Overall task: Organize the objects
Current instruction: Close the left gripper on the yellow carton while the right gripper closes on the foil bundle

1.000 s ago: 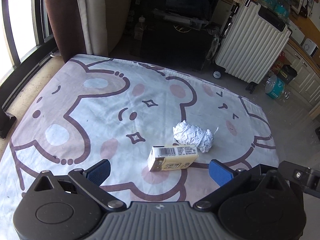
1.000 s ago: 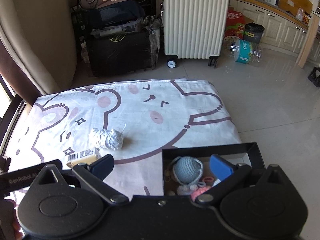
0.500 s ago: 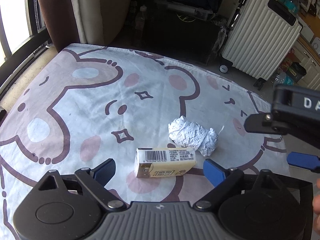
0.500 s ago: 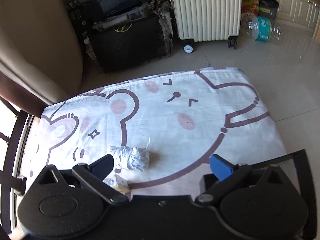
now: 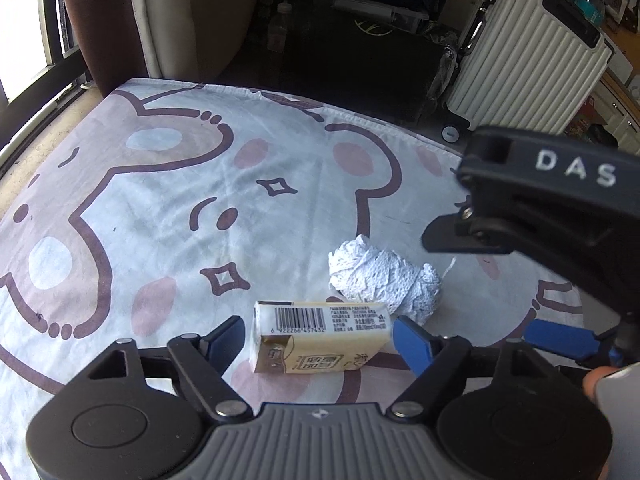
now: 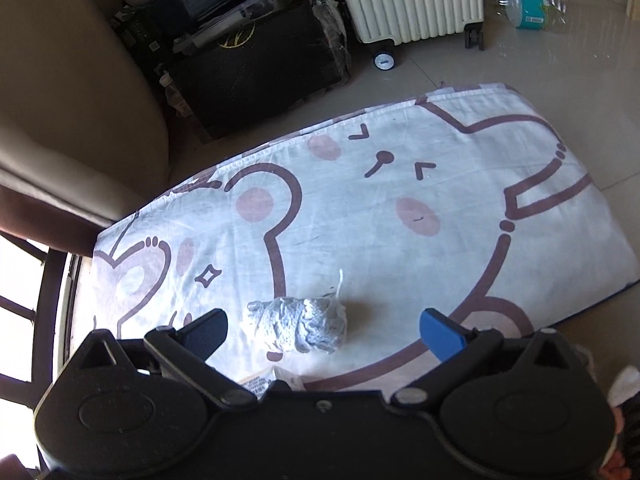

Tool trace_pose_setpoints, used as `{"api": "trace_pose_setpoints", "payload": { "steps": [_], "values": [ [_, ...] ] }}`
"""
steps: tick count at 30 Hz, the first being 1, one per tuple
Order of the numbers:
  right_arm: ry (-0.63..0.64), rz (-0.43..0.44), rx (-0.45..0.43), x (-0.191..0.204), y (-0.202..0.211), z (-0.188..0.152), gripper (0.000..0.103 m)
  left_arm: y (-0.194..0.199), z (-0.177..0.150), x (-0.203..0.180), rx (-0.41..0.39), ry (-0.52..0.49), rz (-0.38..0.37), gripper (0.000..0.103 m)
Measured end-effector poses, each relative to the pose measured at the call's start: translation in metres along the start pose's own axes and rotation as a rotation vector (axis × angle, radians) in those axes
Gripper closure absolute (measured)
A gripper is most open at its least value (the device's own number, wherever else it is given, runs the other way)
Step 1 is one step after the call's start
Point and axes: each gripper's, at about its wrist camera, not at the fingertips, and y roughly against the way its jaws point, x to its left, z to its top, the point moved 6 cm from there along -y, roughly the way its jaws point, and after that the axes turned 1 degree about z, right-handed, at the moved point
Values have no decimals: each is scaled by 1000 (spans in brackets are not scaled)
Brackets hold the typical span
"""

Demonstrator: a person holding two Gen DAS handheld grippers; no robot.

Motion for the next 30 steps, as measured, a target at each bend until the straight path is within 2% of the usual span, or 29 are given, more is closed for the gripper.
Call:
{"api": "trace_pose_setpoints", "payload": {
  "steps": [4,9,16,20,24,27,28,30],
  "values": [
    [-2,7,31,-1,-10,-4,0,2,0,0,23,-26,-24,29],
    [-76,38,43,-3,-19,-3,0,7,6,18,33,6,-36,30],
    [-58,46,58,15,-32,-9,0,17,14,40,30,19,-51,30],
    [-36,19,53,24,-40,-12,0,22,17,50,37,23,-66,30],
    [28,-64,19,27,-48,-14,0,22,18,63,61,50,-78,30],
    [36,-65,23,28,-56,-17,0,21,18,72,76,75,-77,30],
    [38,-63,28,29,-58,-18,2,20,18,74,79,81,-76,30],
    [51,-68,37,30,-63,-20,14,21,19,79,80,93,-76,30]
  ]
}}
